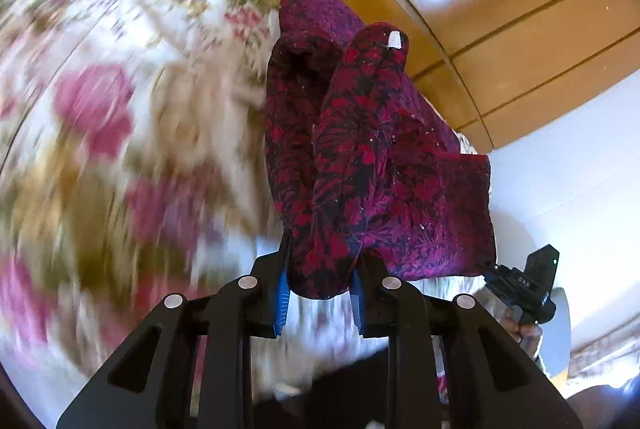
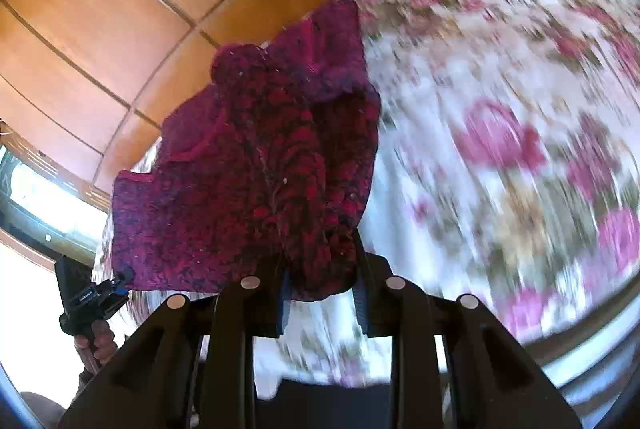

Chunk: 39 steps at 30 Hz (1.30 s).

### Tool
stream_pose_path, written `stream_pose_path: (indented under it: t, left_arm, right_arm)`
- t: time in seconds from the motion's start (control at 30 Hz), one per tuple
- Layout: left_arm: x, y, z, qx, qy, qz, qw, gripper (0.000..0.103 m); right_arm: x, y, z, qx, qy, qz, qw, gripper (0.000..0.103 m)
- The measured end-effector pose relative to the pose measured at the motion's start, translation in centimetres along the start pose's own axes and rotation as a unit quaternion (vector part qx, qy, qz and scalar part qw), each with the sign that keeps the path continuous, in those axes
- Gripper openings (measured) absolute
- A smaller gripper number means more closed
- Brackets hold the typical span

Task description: Fold small clothes

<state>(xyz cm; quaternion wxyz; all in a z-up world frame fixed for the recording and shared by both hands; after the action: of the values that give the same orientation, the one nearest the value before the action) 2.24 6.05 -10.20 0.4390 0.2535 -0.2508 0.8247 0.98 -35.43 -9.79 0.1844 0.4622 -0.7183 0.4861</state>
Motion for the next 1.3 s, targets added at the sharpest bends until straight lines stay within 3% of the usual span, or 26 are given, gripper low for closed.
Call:
stream_pose_path:
  t: [0.2,0.27,0.3,0.37,0.4,0.53,0.7,0.8,0.87,0.93,1.07,1.2,1.3]
  left_arm:
    - [1.6,3.2,-0.5,0.006,-0.013,-0.002,0.9999,0.029]
    - [2.1,2.8,-0.4,0.005,-0.026,0.009,0.9996,0.042]
    - [2.6,2.3,-0.3,0.007,-0.027,0.018,0.9994,0.046]
    - [3.7,1.1,-0.2,0.004,-0.036,0.051,0.9981,0.068]
    - [3.8,-0.2,-0.1,-0.002,-0.051,0.08,0.9955,0.072]
    - [4.6,-2.0,1.9,-0.04,-0.067,0.119,0.9898,0.074]
    - [2.5,-3.2,5.5,-0.141,-0.109,0.139,0.9741,0.075]
    - [0.5,-3.9,6.7,-0.183,-0.12,0.134,0.9665,0.075]
    - [-0.8,-4.4,6.7,-0.201,-0.132,0.125,0.9625,0.075]
    - [-2.2,-4.6,6.8,-0.217,-0.149,0.113,0.9582,0.074]
    - [-3.9,-5.0,6.6,-0.234,-0.183,0.109,0.9488,0.074]
    - [-4.7,-4.9,6.9,-0.25,-0.211,0.113,0.9383,0.074]
    - [-4.8,-4.9,7.3,-0.261,-0.227,0.127,0.9298,0.084]
  right_arm:
    - [0.7,2.5,0.2,0.004,0.003,-0.025,1.0,0.026]
    - [0.8,2.1,0.4,0.005,0.016,-0.026,1.0,0.045]
    - [0.9,1.7,0.6,0.002,0.019,-0.021,1.0,0.049]
    - [1.4,0.8,0.5,0.019,0.045,-0.006,0.999,0.055]
    - [1.6,0.1,0.3,0.032,0.059,0.003,0.998,0.056]
    - [1.8,-2.8,-1.7,0.091,0.108,0.038,0.989,0.056]
    - [-0.4,-6.4,-5.3,0.18,0.145,0.062,0.971,0.053]
    - [-2.6,-7.6,-6.1,0.215,0.162,0.051,0.962,0.045]
    - [-4.0,-7.9,-5.9,0.226,0.175,0.035,0.958,0.025]
    - [-4.5,-7.7,-5.0,0.219,0.184,0.032,0.958,0.022]
    - [-5.6,-7.2,-2.7,0.172,0.183,0.024,0.968,0.022]
    - [-6.1,-6.9,-2.6,0.168,0.192,0.025,0.967,0.028]
    - [-6.4,-6.9,-2.8,0.17,0.203,0.021,0.964,0.034]
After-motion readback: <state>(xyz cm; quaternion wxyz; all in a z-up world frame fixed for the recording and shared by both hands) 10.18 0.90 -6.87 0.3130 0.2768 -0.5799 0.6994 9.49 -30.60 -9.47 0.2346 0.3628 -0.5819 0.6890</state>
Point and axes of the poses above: each gripper's, at about its wrist camera, not at the fingertips, and x roughly against the way its jaws point, z to its right, y to its underside, the point moved 5 cm from there along -x, roughly the way its jaws point, and after that the axes turned 15 degrees about x, right-handed, at the moved point
